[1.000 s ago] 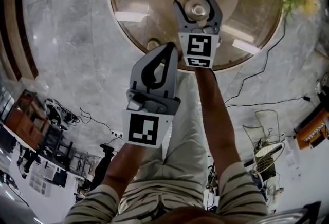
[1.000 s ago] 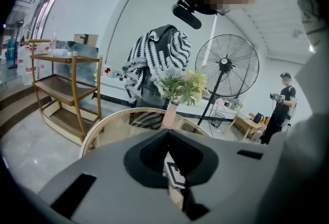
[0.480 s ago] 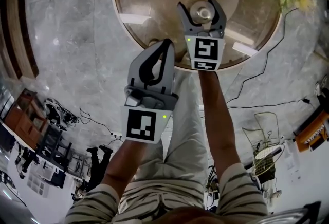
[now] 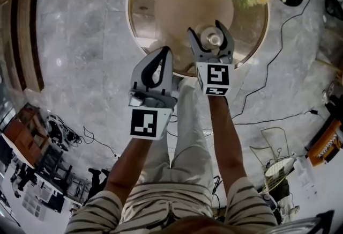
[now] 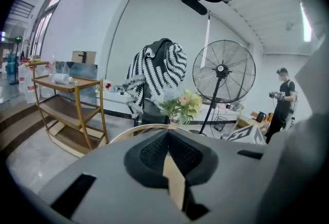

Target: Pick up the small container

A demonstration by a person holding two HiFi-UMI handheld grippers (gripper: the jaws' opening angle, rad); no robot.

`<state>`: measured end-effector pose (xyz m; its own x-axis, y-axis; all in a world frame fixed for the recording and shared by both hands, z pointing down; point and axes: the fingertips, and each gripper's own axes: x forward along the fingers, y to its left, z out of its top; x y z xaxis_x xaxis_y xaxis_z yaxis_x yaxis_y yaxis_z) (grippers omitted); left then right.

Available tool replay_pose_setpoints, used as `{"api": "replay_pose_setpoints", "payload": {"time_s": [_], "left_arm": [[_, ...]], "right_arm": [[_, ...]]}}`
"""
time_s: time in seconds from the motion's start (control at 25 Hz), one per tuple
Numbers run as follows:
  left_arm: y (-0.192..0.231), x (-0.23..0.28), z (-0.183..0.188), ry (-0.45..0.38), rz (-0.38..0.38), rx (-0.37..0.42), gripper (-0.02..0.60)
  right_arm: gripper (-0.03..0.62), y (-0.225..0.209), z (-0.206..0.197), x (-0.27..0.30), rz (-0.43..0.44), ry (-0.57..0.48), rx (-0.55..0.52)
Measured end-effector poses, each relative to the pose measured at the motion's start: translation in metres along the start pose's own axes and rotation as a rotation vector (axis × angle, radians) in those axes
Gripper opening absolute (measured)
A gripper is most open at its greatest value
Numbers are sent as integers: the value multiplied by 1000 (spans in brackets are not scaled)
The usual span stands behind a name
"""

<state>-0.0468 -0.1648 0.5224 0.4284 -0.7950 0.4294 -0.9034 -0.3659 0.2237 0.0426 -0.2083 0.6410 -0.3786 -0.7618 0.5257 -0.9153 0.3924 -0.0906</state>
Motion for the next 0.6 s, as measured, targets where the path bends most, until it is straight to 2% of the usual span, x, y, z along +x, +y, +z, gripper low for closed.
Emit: {"api": "replay_pose_setpoints", "payload": {"time_s": [0.44,0.6], "left_arm": [[-19,-44,61,-74,-17,64,-2],[-22,-66,84,-87,-5,62,-2]], "right_arm": [[342,23,89,-85,17,-106,4],[342,32,113,-114,17,-124,-4]]}}
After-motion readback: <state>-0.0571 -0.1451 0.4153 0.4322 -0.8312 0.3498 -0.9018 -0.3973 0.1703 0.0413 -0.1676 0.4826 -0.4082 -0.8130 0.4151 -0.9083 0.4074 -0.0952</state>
